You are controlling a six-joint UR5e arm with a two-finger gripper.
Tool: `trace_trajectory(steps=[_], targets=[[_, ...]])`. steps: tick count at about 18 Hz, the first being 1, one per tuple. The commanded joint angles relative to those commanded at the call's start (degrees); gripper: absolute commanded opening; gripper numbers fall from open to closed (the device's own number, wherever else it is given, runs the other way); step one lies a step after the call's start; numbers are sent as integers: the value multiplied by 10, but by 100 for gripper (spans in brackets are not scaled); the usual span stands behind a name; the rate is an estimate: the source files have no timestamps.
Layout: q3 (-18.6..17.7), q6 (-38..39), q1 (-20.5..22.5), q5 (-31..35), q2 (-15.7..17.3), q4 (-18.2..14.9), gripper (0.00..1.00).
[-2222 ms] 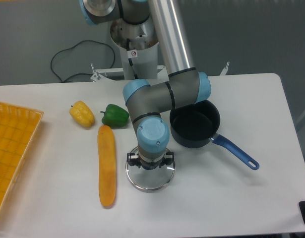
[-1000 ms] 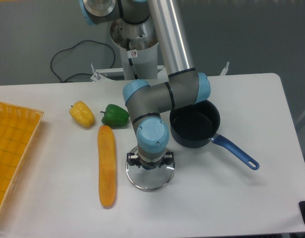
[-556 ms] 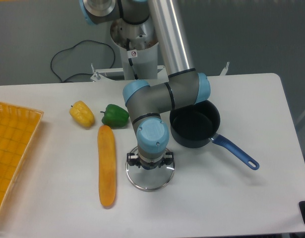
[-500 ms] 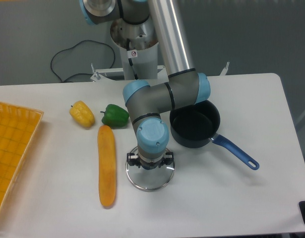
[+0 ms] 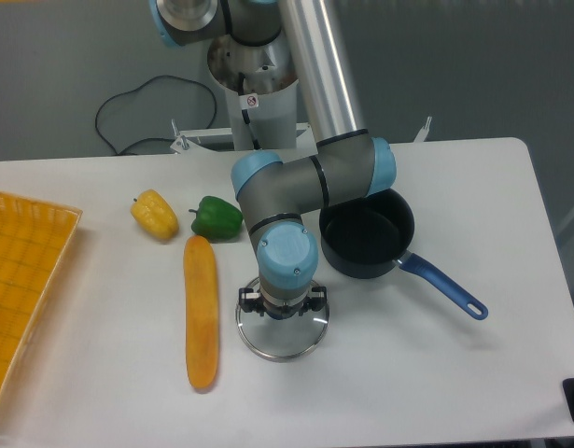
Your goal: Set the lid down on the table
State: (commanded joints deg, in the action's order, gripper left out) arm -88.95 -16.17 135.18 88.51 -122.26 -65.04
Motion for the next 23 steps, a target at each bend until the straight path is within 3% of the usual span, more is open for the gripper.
trace_trajectory(steps=[5,11,16,23], targets=[[0,0,1,0,0,0,72],[2,0,1,5,3,0,98],[9,0,1,8,9,1,100],[32,-43,5,8,54,26,100]])
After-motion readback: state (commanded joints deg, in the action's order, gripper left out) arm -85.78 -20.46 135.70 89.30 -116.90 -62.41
